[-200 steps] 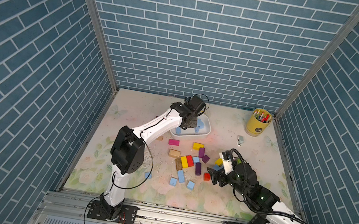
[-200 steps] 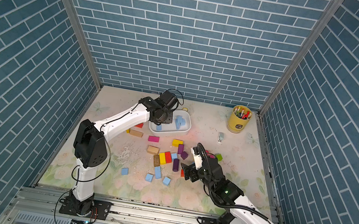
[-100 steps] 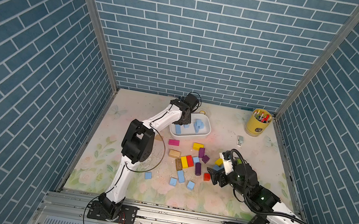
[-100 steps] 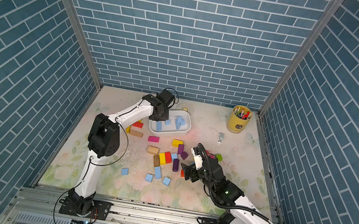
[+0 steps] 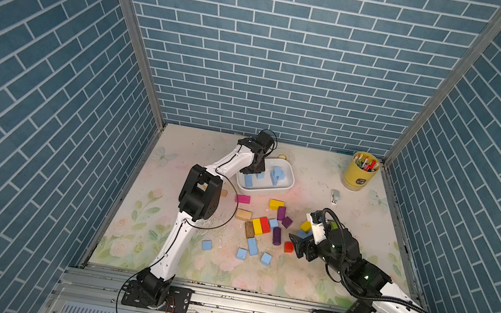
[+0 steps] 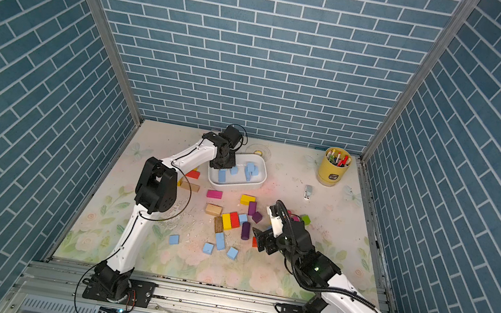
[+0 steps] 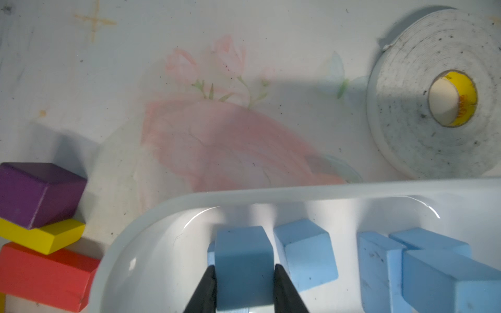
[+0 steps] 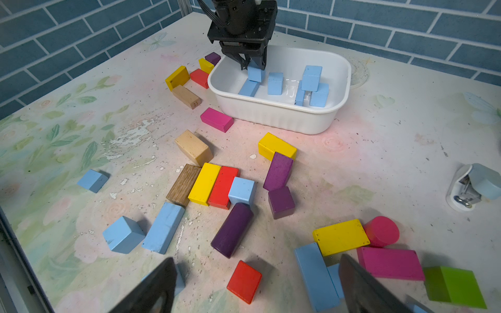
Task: Pick out the blue building blocks
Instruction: Place the building block in the storage box, then pick up the building block from the center of the board.
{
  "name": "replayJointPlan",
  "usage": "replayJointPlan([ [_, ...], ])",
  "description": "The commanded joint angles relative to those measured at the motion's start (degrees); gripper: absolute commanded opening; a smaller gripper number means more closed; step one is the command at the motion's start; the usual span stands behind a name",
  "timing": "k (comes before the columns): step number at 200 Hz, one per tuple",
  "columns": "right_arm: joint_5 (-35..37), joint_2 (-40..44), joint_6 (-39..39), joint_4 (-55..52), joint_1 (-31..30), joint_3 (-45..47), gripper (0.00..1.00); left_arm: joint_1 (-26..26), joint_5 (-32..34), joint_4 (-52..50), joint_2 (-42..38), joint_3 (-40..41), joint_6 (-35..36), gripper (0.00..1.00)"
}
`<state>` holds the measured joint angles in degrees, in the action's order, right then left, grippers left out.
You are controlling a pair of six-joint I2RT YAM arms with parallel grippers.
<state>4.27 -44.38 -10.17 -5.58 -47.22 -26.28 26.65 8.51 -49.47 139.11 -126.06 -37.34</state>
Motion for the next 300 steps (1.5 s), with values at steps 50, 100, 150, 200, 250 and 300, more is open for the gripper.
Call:
replayJointPlan([
  [50, 0.06, 0.91, -0.2, -0.91, 0.11, 0.23, 0.93, -0.55, -1.25, -1.55, 0.53, -1.62, 0.14, 0.54],
  [100, 0.17, 1.21, -0.28, -0.92, 0.12, 0.03, 0.93, -0.61, -2.35, -0.52, -4.6, 0.52, 1.96, 0.68],
  [150, 0.5, 1.67, -0.46, -0.91, 0.24, 0.18, 0.92, -0.27, -5.71, 4.08, -15.28, 10.94, 2.19, 0.78],
  [200, 1.22, 2.05, -0.55, -1.0, 0.07, 0.18, 0.93, 1.98, -7.59, 9.91, -27.85, 25.5, 0.48, 0.84],
  [250, 1.66, 2.41, -0.99, -1.43, 0.11, 0.13, 0.93, 6.47, -6.78, 14.14, -36.1, 36.52, -2.33, 0.9],
  [300, 2.4, 2.86, -1.33, -2.06, 0.06, 0.07, 0.93, 12.84, -4.99, 15.99, -39.07, 41.71, -5.24, 0.97],
])
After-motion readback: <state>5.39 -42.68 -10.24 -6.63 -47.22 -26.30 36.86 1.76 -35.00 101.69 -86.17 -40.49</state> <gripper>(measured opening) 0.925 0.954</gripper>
